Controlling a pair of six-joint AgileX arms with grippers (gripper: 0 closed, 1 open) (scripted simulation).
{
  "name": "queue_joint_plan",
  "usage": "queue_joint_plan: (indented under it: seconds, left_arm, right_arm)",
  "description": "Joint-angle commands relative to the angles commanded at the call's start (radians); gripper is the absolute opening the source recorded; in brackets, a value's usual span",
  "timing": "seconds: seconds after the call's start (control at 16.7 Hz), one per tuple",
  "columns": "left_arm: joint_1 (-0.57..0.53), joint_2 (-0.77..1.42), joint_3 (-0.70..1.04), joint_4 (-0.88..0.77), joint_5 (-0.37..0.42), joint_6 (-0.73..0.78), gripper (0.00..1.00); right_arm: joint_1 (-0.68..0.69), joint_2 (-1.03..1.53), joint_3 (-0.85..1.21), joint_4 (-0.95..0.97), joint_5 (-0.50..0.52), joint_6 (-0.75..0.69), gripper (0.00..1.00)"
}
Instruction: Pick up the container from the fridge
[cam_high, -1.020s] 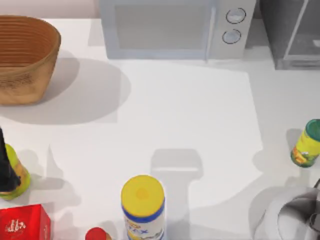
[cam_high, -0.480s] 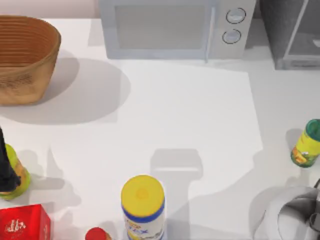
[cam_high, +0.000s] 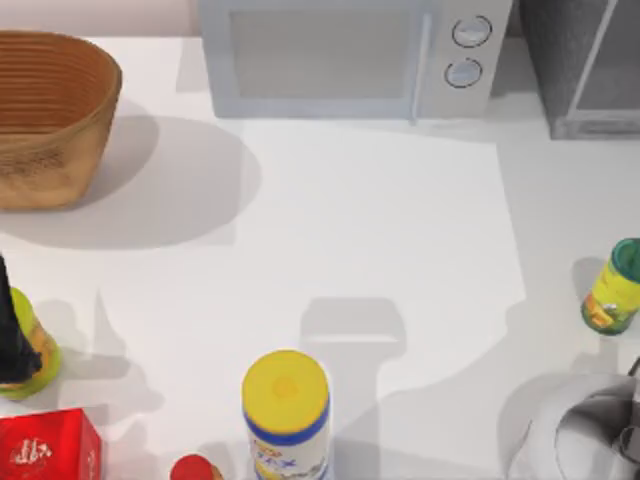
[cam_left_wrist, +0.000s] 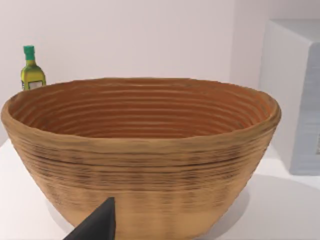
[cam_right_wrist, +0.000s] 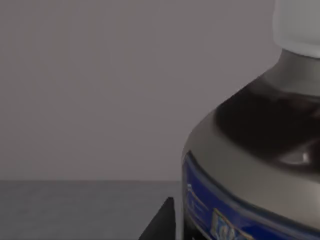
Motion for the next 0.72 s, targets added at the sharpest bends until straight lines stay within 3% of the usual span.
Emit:
queue_joint_plan:
  seconds: [0.24,0.72]
  left_arm:
    - [0.000,0.000,0.000,0.000,0.000,0.000,1.00]
    - [0.000,0.000,0.000,0.000,0.000,0.000,1.00]
  right_arm:
    - [0.000,0.000,0.000,0.000,0.000,0.000,0.02]
    - [0.000,0.000,0.000,0.000,0.000,0.000,0.00]
